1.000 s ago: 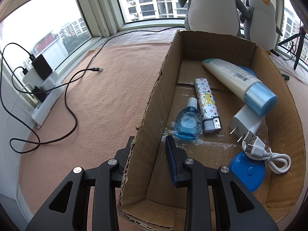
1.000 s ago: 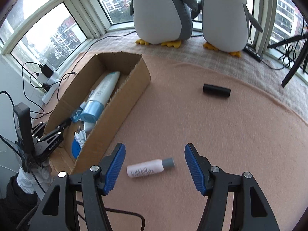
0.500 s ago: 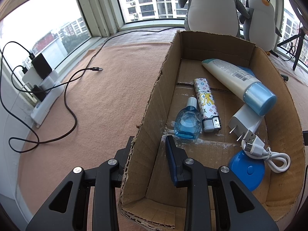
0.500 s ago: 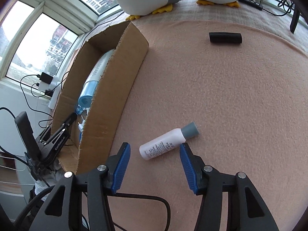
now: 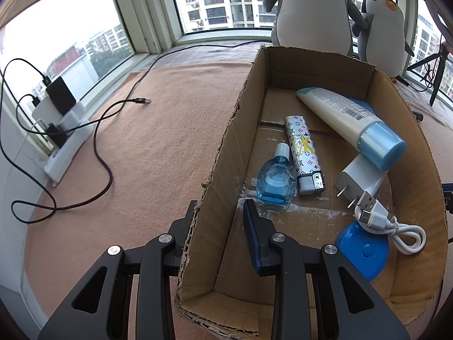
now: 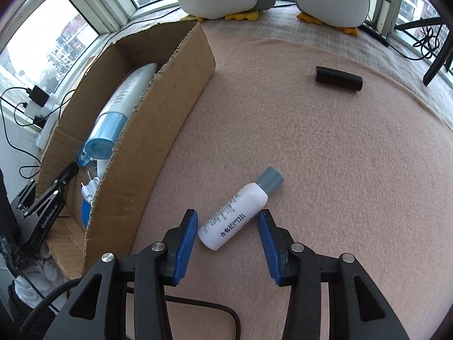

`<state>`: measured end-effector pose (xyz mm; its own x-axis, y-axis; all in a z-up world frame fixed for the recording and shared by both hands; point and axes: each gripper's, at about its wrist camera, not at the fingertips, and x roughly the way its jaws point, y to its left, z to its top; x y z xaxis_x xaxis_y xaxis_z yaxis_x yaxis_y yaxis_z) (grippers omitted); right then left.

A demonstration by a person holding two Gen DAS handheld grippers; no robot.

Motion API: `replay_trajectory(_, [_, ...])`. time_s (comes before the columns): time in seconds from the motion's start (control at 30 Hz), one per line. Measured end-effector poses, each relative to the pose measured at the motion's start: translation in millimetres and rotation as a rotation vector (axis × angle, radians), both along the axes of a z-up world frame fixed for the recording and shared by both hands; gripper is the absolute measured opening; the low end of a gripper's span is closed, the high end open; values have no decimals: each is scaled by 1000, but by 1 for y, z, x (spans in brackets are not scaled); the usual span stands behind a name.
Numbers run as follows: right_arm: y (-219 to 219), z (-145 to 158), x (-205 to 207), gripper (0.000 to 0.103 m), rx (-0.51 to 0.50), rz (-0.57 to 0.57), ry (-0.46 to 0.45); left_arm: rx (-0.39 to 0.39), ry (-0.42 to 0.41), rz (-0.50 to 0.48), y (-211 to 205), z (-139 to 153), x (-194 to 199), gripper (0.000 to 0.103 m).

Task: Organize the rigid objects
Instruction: 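Move the right gripper to the small white bottle and grasp it, then carry the white bottle into the box and open the right gripper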

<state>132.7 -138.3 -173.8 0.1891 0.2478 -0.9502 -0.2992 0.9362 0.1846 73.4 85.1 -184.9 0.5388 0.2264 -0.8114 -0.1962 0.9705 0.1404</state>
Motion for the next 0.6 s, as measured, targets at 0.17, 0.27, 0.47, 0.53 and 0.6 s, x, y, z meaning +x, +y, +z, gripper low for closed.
replay_trajectory(0.17, [0, -1, 6, 21, -45, 17, -10, -2, -1, 0, 0, 0, 0, 28])
replay_trajectory(0.27, [-6, -1, 8, 18, -49, 31, -9, -4, -1, 1, 0, 0, -1, 28])
replay_trajectory(0.47, [-20, 1, 1, 18, -35, 28, -24, -5, -2, 1, 0, 0, -1, 28])
replay_trajectory(0.53, [-25, 3, 0, 18, -6, 10, -22, -3, -2, 1, -1, 0, -1, 28])
replay_trajectory(0.6, [-29, 7, -2, 18, 11, 3, -30, -3, -2, 1, 0, 0, -1, 28])
